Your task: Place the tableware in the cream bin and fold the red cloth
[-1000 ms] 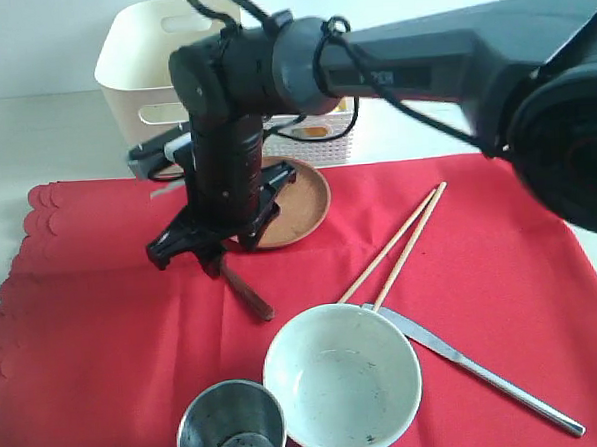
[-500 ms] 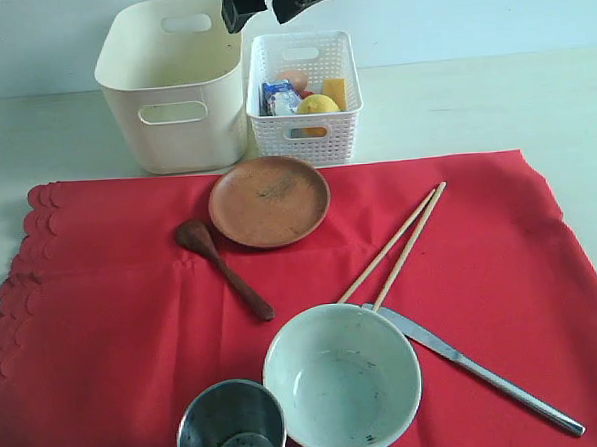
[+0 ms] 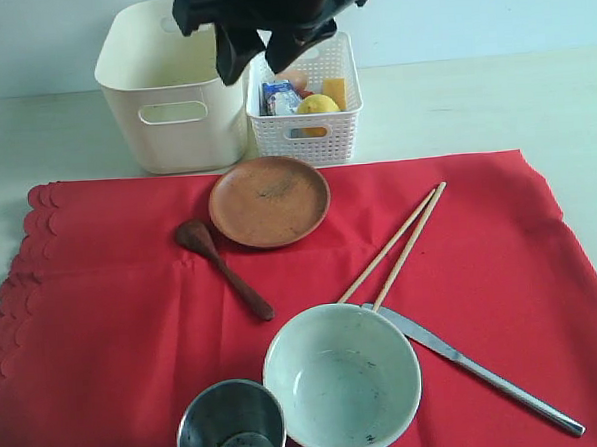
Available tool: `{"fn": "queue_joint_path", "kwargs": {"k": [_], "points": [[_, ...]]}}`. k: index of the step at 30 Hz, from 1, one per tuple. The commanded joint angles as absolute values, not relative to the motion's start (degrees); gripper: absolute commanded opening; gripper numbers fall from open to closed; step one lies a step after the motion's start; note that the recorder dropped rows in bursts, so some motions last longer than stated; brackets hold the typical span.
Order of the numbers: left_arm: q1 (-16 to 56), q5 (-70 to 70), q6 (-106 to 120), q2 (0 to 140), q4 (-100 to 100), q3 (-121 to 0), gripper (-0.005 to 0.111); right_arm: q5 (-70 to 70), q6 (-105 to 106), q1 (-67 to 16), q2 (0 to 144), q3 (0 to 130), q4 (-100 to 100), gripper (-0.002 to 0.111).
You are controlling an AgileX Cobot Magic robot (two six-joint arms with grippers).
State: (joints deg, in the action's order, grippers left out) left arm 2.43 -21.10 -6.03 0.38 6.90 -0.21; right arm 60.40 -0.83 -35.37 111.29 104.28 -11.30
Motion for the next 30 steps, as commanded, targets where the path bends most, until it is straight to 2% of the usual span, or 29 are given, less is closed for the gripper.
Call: {"fn": "queue_joint_path", "kwargs": {"k": [1, 12, 24, 27, 30], "points": [[2.26, -20.82, -6.28, 0.00, 6.90, 0.00, 0.000, 63.51, 2.25, -38.44, 114.64, 104.35, -11.40, 0.051], [2.26, -20.82, -6.28, 0.00, 6.90, 0.00, 0.000, 63.21, 0.43, -47.35, 127.51, 104.35, -5.16, 0.050], [2.26, -20.82, -6.28, 0.00, 6.90, 0.00, 0.000, 61.57, -3.08, -47.99, 134.70, 104.35, -1.47, 0.050], [2.26, -20.82, -6.28, 0.00, 6.90, 0.00, 0.000, 61.57, -3.60, -47.99, 135.21, 104.35, -1.47, 0.043], [2.26, -20.82, -6.28, 0.00, 6.90, 0.00, 0.000, 61.45, -4.62, -47.99, 135.10, 104.35, -0.89, 0.024]]}}
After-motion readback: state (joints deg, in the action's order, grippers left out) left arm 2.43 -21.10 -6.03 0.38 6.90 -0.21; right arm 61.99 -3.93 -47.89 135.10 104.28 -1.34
